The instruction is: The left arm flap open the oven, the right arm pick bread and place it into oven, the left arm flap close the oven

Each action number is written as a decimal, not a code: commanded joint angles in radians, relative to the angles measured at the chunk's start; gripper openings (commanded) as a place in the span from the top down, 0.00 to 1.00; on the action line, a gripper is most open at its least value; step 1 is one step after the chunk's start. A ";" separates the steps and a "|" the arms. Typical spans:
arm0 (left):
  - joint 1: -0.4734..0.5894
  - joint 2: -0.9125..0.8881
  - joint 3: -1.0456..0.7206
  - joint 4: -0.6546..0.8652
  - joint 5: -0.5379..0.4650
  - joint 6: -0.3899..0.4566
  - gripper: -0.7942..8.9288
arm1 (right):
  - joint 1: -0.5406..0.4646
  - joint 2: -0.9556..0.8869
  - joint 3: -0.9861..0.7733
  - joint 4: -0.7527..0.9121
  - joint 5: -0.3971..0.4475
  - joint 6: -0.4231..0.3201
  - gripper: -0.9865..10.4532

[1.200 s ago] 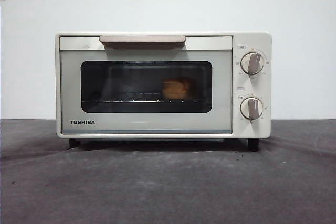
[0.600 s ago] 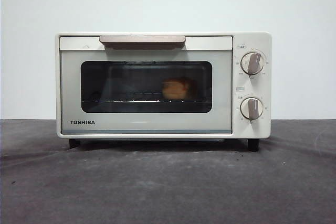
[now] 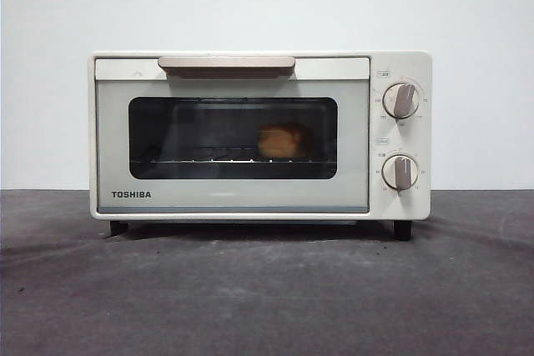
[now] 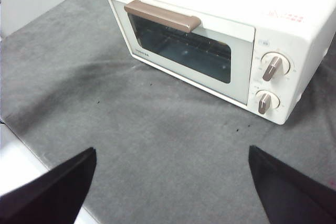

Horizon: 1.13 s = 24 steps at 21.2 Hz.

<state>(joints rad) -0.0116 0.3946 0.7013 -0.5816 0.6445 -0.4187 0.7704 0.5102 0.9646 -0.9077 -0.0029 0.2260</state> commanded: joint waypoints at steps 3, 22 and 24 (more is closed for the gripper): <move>-0.002 0.014 0.114 -0.187 -0.070 0.254 0.90 | 0.005 0.003 0.019 0.020 0.000 -0.025 0.51; -0.040 0.046 0.168 -0.189 -0.069 0.250 0.90 | 0.005 0.004 0.019 0.058 0.003 -0.024 0.90; -0.040 0.045 0.168 -0.189 -0.069 0.250 0.90 | 0.005 0.004 0.019 0.058 0.003 -0.025 0.90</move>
<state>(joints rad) -0.0502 0.4374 0.8513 -0.7818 0.5751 -0.1810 0.7704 0.5102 0.9646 -0.8558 -0.0025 0.2104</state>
